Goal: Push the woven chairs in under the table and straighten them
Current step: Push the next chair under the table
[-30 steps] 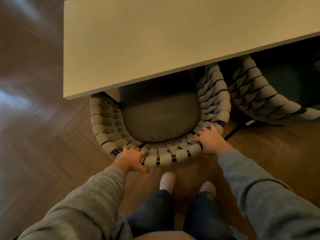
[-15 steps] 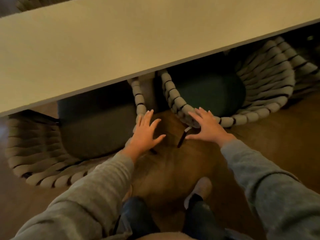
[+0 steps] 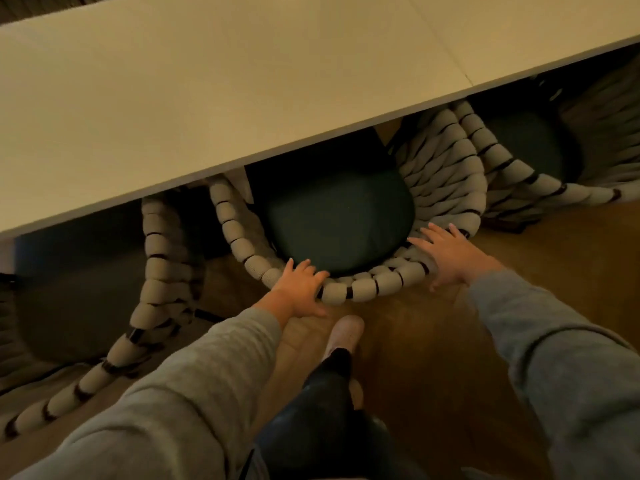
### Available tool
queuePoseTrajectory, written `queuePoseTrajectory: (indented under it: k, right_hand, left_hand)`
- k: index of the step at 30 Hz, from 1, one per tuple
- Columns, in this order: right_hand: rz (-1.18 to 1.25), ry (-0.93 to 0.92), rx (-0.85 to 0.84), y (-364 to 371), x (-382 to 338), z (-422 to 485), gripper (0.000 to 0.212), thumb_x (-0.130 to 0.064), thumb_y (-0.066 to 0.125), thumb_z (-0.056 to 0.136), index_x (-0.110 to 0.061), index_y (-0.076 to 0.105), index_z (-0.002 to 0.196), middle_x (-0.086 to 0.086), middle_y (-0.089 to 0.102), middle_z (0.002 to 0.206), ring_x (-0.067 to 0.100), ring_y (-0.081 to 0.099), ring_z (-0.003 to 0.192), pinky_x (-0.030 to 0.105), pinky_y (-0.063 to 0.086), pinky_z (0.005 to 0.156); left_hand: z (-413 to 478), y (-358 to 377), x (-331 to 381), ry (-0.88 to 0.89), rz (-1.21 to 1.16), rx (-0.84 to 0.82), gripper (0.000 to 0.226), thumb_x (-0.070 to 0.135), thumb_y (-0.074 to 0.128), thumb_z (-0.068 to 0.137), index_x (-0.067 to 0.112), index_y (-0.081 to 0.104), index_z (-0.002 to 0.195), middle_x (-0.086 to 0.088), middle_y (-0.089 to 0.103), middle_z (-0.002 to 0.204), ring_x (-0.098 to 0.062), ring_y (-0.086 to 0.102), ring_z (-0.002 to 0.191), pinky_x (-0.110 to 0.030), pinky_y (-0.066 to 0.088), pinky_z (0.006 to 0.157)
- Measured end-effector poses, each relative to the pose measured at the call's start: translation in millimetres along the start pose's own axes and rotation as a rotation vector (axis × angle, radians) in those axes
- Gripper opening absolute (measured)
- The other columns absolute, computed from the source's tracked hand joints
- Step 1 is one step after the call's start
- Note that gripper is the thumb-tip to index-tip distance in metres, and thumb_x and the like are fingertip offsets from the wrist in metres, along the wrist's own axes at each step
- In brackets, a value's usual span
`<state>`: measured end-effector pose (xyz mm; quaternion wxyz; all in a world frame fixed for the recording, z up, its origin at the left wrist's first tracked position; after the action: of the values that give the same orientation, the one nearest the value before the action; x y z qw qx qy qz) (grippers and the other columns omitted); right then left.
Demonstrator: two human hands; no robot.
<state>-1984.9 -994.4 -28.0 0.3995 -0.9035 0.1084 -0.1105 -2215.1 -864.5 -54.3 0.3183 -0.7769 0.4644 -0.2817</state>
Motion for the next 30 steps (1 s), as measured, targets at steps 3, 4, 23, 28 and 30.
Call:
queuePoseTrajectory:
  k: [3,4,23,28,30]
  right_hand:
    - [-0.067,-0.010,-0.036,10,26,18,0.090,-0.036,0.070,0.083,-0.029,0.014,0.153,0.004,0.017,0.159,0.025,0.005,0.148,0.051,0.002,0.120]
    - [-0.097,-0.017,-0.057,12,32,23,0.082,-0.032,0.066,0.086,-0.029,0.018,0.152,0.003,0.021,0.158,0.025,0.007,0.148,0.051,0.001,0.120]
    - [-0.119,-0.284,0.019,27,36,10,0.034,-0.028,0.059,0.088,-0.038,0.057,0.121,-0.010,0.063,0.116,0.018,0.052,0.119,0.051,0.014,0.115]
    - [-0.132,-0.310,0.034,45,18,-7,0.038,-0.027,0.060,0.087,-0.038,0.056,0.122,-0.007,0.063,0.116,0.020,0.053,0.117,0.054,0.017,0.115]
    - [-0.131,-0.320,0.052,47,11,-9,0.037,-0.028,0.059,0.088,-0.037,0.056,0.123,-0.006,0.063,0.115,0.020,0.053,0.116,0.054,0.019,0.114]
  left_hand:
    - [22,2,13,0.010,-0.002,-0.101,0.076,0.060,0.063,0.079,0.024,0.039,0.143,-0.002,0.050,0.136,-0.025,0.040,0.132,-0.055,0.013,0.117]
    - [25,0,17,0.005,-0.012,-0.100,0.070,0.056,0.064,0.080,0.025,0.043,0.139,-0.001,0.054,0.131,-0.023,0.047,0.125,-0.051,0.022,0.115]
    - [1,18,46,-0.180,-0.115,-0.042,0.053,0.041,0.062,0.083,0.039,0.045,0.133,0.002,0.064,0.110,-0.018,0.061,0.098,-0.032,0.047,0.084]
    - [-22,36,47,-0.203,-0.139,-0.087,0.048,0.037,0.062,0.084,0.041,0.048,0.129,0.004,0.064,0.108,-0.018,0.060,0.098,-0.036,0.050,0.089]
    - [-28,38,45,-0.205,-0.118,-0.084,0.046,0.038,0.061,0.084,0.040,0.048,0.129,0.003,0.065,0.107,-0.018,0.061,0.097,-0.037,0.051,0.089]
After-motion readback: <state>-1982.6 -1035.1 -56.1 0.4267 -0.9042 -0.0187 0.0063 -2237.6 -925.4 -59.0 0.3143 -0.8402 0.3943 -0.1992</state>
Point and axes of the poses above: each hand's wrist, its own z-axis towards the middle knuckle, its own y-axis out of the palm, x = y × z, the point moved 7 cm from there along z, towards the middle knuckle
